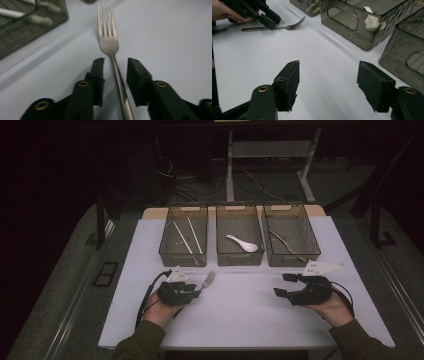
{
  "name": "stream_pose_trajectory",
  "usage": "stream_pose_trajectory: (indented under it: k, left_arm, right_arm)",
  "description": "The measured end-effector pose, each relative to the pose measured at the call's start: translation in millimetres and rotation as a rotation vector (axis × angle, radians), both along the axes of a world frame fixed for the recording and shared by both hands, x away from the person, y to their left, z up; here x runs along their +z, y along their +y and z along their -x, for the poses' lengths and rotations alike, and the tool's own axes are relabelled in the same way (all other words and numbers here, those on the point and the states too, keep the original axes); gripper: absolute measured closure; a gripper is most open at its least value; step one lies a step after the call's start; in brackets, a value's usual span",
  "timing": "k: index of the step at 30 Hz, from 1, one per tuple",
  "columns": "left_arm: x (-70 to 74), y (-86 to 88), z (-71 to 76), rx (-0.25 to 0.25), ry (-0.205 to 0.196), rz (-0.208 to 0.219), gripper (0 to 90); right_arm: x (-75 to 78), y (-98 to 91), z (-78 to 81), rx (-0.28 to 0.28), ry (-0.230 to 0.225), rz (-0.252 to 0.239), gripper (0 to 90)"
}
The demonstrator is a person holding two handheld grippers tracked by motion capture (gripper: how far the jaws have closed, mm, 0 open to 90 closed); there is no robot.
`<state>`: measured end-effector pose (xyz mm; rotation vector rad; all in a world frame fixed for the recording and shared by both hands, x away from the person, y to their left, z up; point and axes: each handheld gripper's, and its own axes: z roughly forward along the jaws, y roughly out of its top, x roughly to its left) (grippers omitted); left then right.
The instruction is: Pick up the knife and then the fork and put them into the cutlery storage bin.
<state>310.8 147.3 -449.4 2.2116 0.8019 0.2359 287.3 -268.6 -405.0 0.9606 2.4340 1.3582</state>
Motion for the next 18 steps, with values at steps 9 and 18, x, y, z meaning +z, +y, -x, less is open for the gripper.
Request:
stream_pose_trajectory:
  k: [9, 18]
  left_arm:
    - [1.0, -4.8, 0.3, 0.026, 0.006, -0.019, 84.6]
    - [10.0, -9.9, 7.9, 0.015, -0.059, 0.002, 85.0]
  right_arm:
    - [-3.6, 7.8, -1.5, 0.011, 0.007, 0.004, 34.1]
    - [-8.8, 39.9, -7.6, 0.033, 0.028, -0.037, 35.2]
